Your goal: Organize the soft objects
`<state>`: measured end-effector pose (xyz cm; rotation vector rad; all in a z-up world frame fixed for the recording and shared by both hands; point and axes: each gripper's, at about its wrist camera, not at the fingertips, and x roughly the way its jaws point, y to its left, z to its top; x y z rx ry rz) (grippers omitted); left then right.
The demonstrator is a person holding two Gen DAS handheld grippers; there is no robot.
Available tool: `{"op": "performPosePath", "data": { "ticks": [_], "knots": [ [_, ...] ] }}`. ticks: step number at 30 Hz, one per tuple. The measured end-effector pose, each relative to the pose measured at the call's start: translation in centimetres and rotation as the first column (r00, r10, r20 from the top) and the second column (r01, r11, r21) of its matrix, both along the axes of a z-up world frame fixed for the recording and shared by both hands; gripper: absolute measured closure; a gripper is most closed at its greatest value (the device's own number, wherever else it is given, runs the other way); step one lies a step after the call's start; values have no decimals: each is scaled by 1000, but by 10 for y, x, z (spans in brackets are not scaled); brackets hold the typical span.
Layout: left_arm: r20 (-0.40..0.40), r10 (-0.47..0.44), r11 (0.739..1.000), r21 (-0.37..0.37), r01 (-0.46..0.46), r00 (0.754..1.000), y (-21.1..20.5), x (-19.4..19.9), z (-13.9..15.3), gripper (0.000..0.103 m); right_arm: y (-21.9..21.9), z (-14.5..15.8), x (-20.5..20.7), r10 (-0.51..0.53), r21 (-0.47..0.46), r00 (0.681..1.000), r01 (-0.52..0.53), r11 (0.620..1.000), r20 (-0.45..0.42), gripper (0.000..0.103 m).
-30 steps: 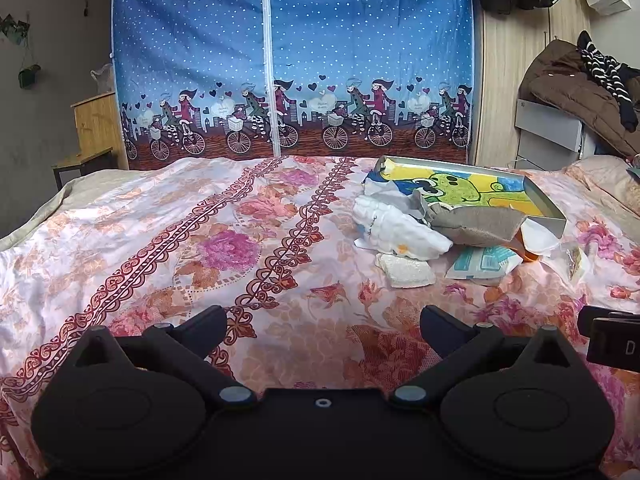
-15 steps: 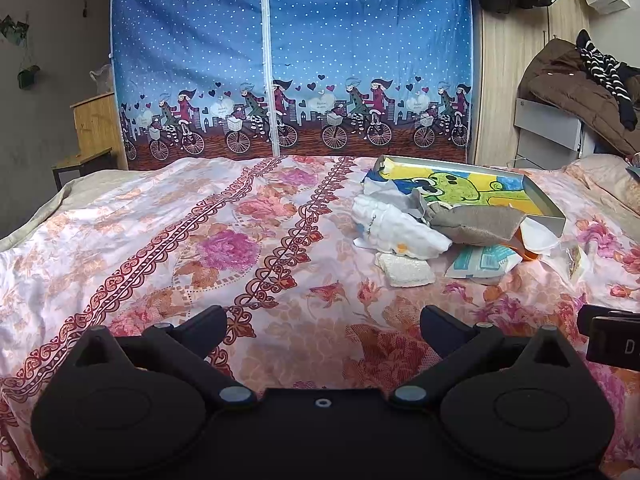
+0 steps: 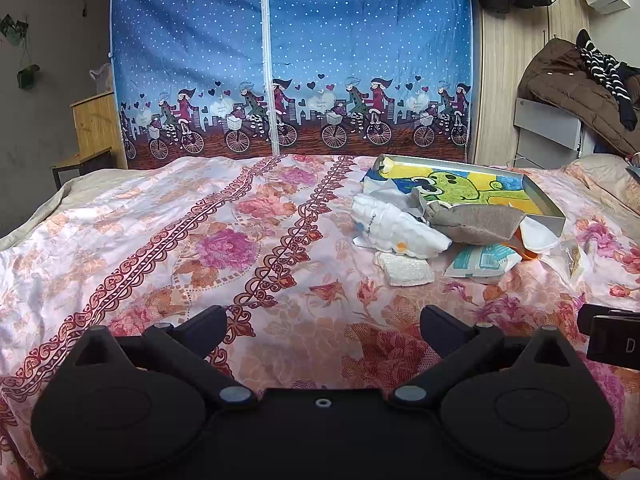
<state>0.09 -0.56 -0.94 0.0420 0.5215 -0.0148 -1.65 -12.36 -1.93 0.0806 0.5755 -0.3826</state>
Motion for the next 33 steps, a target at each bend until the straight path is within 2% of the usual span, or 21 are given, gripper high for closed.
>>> {"op": "performPosePath", "data": {
  "ticks": [33],
  "knots": [
    [-4, 0, 1000, 0, 0, 1000, 1, 0, 0, 1, 0, 0, 0, -1, 0, 1000, 1, 1000, 0, 0]
  ]
}}
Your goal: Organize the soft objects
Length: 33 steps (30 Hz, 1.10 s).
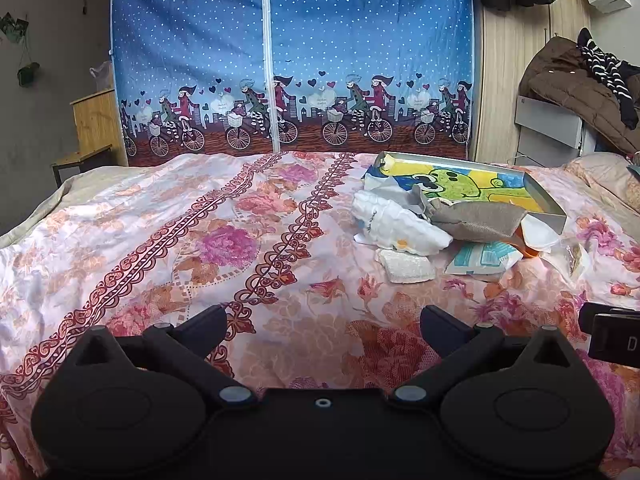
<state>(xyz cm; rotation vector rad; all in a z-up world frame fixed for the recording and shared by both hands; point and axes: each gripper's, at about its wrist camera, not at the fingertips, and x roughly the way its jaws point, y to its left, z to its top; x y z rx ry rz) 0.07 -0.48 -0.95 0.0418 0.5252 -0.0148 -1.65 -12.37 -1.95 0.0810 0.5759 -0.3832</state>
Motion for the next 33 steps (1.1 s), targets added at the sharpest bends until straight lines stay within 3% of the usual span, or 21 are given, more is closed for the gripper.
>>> {"op": "performPosePath", "data": {
  "ticks": [16, 24, 28, 33],
  "knots": [
    [-16, 1, 1000, -10, -1, 1000, 4, 0, -7, 1, 0, -1, 0, -1, -1, 1000, 1, 1000, 8, 0],
    [-53, 37, 994, -102, -42, 998, 19, 4, 1, 1, 3, 9, -19, -18, 3, 994, 18, 1000, 111, 0],
    [-42, 50, 990, -130, -56, 998, 25, 3, 11, 1, 8, 22, -26, 3, -7, 988, -2, 1000, 157, 0],
    [-11, 34, 989, -141, -36, 999, 34, 7, 36, 1, 17, 59, -22, 76, -45, 988, -71, 996, 135, 0]
  ]
}}
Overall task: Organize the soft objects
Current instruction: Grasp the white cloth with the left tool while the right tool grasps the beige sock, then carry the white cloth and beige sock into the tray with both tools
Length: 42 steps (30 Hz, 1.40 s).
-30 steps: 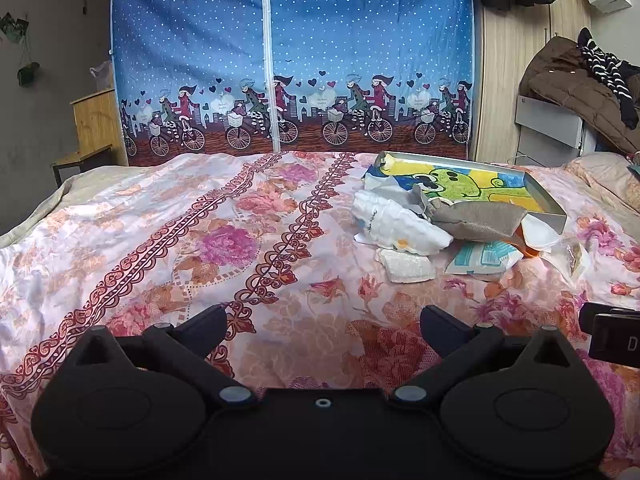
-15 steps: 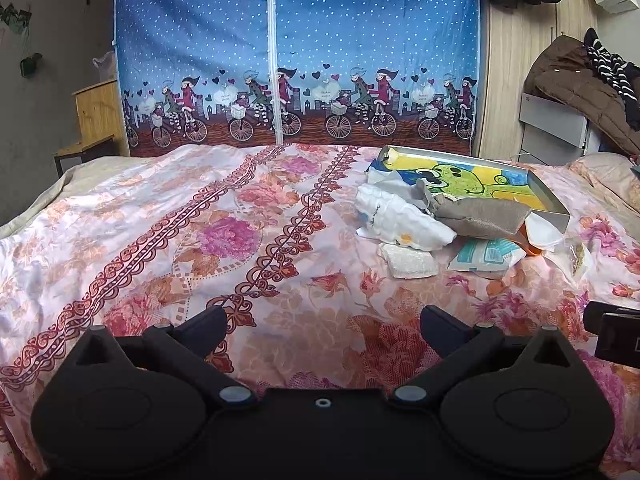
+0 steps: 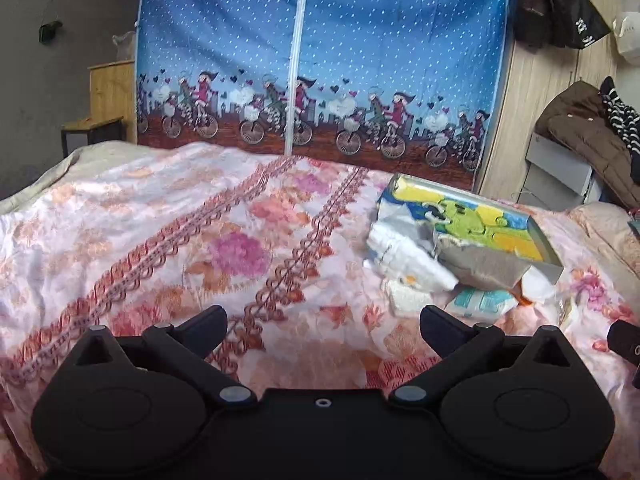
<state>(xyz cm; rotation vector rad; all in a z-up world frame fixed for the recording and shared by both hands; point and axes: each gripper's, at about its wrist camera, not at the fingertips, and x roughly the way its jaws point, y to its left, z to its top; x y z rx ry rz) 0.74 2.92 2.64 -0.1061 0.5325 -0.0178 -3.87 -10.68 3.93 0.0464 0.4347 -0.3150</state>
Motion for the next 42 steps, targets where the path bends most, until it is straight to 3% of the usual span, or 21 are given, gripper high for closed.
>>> {"op": "performPosePath", "data": {
  "ticks": [5, 10, 16, 26, 30, 38, 42],
  "knots": [
    [60, -55, 998, 45, 52, 997, 3, 24, 40, 1, 17, 50, 25, 141, -182, 990, -138, 973, 1, 0],
    [42, -106, 994, 35, 104, 994, 8, 67, 70, 1, 17, 74, 64, 230, -203, 973, -227, 953, -7, 0],
    [-40, -155, 988, -5, 155, 987, 11, 121, 67, 1, 12, 38, 116, 265, -246, 961, -277, 929, -82, 0],
    [-178, -281, 956, -133, 260, 943, -8, 188, -8, 1, 31, -32, 157, 355, -437, 907, -420, 795, -225, 3],
    [-191, -339, 936, -168, 310, 921, -19, 208, -26, 4, 41, -44, 168, 355, -476, 891, -452, 754, -283, 25],
    [-274, -375, 907, -307, 290, 885, -22, 242, -63, 36, 45, -53, 170, 343, -449, 879, -466, 762, -331, 61],
    [-300, -381, 896, -355, 269, 875, -24, 249, -72, 49, 47, -59, 169, 369, -460, 864, -496, 737, -341, 90]
  ]
}}
